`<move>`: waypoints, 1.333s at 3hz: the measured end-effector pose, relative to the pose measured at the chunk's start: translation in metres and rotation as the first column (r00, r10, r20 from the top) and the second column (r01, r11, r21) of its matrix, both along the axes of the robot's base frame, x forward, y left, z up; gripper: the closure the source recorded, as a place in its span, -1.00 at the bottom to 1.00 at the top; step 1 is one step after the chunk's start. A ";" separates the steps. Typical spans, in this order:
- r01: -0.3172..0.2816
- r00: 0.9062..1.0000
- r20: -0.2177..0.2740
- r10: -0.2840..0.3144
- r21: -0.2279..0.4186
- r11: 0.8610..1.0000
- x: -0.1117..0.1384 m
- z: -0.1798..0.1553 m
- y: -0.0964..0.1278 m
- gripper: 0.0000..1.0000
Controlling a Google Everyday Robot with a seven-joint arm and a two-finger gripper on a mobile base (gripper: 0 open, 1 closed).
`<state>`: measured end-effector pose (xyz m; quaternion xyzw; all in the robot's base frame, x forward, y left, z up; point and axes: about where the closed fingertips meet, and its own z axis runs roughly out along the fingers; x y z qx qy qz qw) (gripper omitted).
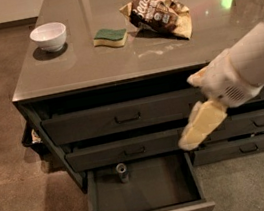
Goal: Pick redbull can from bottom drawer and place on counter
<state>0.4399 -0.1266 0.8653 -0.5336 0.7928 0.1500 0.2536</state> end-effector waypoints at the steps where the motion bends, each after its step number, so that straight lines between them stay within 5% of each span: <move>1: 0.004 0.999 -0.052 0.007 0.206 0.979 -0.005 -0.050 0.062 -1.00; 2: 0.006 0.995 -0.100 0.029 0.335 0.942 -0.004 -0.107 0.122 -1.00; 4: 0.097 0.990 -0.135 -0.048 0.390 0.916 0.039 -0.223 0.177 -1.00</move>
Offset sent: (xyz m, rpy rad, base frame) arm 0.0830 0.1775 -0.1652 0.5301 -0.0871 -0.1873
